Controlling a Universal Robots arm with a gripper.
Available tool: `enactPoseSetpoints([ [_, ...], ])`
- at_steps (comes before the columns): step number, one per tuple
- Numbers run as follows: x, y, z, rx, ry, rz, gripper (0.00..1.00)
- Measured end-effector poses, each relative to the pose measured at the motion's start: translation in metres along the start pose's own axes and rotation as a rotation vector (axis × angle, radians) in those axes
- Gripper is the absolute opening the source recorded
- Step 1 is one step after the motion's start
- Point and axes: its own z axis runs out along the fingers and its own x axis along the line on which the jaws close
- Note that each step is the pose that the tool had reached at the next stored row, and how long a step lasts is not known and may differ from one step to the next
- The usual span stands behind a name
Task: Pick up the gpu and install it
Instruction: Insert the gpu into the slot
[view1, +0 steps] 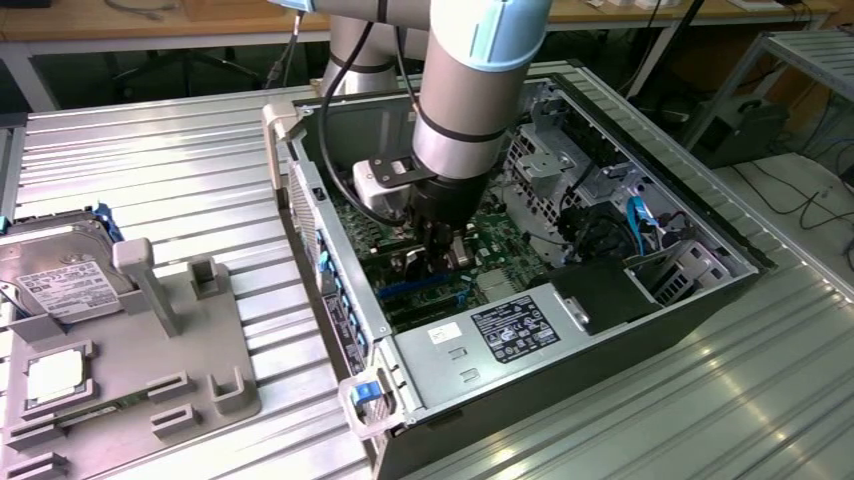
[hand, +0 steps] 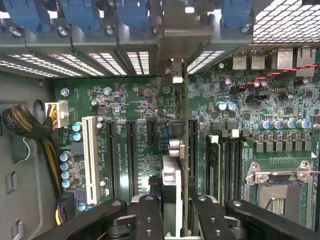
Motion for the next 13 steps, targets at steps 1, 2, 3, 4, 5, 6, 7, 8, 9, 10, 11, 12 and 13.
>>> enactPoseSetpoints([
  [1, 0.0, 0.0, 0.0002, 0.0, 0.0, 0.0, 0.28],
  [2, 0.0, 0.0, 0.0008, 0.0002, -0.0005, 0.0, 0.28],
  [3, 0.0, 0.0001, 0.0013, 0.0003, -0.0006, 0.0, 0.28],
  [4, 0.0, 0.0001, 0.0017, 0.0001, -0.0003, 0.0, 0.28],
  [5, 0.0001, 0.0002, 0.0023, 0.0001, -0.0003, 0.0, 0.28],
  [6, 0.0001, 0.0002, 0.0033, 0.0, -0.0003, 0.0, 0.28],
  [7, 0.0001, 0.0002, 0.0037, 0.0, -0.0002, 0.0, 0.28],
  [8, 0.0001, 0.0003, 0.0042, 0.0, -0.0002, 0.0, 0.28],
  [9, 0.0002, 0.0004, 0.0045, 0.0, -0.0002, 0.0, 0.28],
  [10, 0.0001, 0.0005, 0.005, 0.0, -0.0002, 0.0, 0.28],
  [11, 0.0001, 0.0007, 0.0054, 0.0001, -0.0002, 0.0, 0.28],
  [12, 0.0001, 0.0009, 0.0058, 0.0, -0.0002, 0.0, 0.28],
  [13, 0.0001, 0.0011, 0.0061, -0.0001, 0.0001, 0.0, 0.28],
])
